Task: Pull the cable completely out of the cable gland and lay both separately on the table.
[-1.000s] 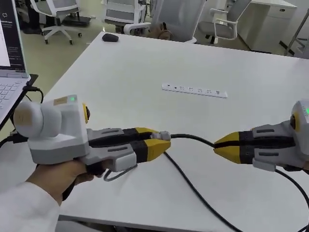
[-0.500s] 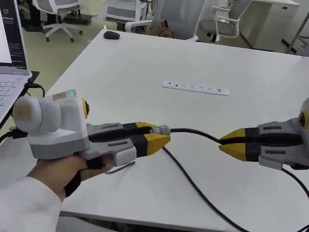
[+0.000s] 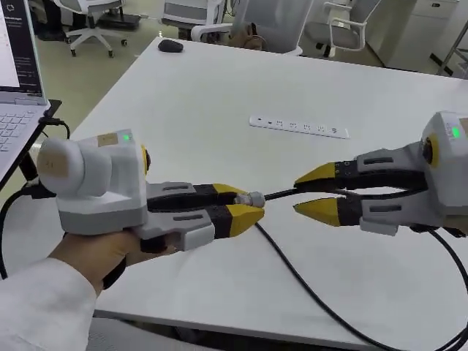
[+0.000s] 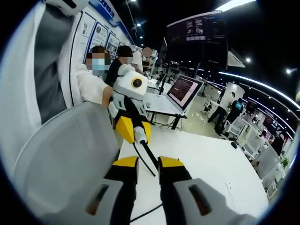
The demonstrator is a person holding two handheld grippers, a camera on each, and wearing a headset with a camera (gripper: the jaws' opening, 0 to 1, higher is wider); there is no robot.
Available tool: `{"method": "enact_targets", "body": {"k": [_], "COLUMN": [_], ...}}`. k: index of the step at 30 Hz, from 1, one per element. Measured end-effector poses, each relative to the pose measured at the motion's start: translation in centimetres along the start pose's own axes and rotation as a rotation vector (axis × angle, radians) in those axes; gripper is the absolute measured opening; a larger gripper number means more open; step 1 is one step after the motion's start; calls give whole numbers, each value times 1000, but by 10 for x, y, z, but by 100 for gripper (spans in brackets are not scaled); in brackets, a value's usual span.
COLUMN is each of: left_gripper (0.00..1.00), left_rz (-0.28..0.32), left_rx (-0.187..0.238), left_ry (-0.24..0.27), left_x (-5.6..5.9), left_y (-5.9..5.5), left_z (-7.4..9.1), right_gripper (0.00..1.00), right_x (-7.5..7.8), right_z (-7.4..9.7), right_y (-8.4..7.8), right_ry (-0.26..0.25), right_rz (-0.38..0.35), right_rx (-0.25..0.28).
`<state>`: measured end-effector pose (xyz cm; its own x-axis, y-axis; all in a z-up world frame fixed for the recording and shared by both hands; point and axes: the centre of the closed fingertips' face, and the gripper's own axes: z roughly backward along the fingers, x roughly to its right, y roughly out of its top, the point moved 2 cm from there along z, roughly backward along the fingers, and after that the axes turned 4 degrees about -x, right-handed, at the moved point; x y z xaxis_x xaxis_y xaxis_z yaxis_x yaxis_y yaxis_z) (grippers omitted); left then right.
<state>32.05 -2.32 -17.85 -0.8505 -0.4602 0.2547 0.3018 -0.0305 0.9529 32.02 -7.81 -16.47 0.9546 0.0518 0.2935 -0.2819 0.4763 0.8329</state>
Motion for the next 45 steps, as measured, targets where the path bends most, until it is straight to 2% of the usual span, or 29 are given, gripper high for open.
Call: {"method": "enact_targets", "body": {"k": [7, 11, 18, 19, 26, 34, 45], "left_gripper": [17, 17, 17, 17, 17, 17, 17], "left_rz": [-15, -33, -30, -30, -24, -18, -12], "left_rx": [-13, -34, -31, -30, -28, -25, -24], "left_ry": [-6, -9, -12, -10, -5, 4, 11], "left_x": [2, 3, 3, 2, 1, -1, -2], "left_y": [-2, -5, -5, -5, -5, -4, -4], "left_z": [0, -2, -1, -1, -1, 0, 1], "right_gripper": [17, 9, 5, 4, 3, 3, 3], "right_x": [-2, -1, -6, -8, -7, -3, -1], "right_z": [-16, -19, -18, -18, -17, -4, 9], "right_y": [1, -1, -2, -1, -4, -13, -38], "right_ry": [26, 29, 54, 66, 59, 35, -4], "right_rz": [70, 91, 100, 94, 58, 15, -25], "right_rx": [-32, -48, -27, -20, -4, -1, -52]}}
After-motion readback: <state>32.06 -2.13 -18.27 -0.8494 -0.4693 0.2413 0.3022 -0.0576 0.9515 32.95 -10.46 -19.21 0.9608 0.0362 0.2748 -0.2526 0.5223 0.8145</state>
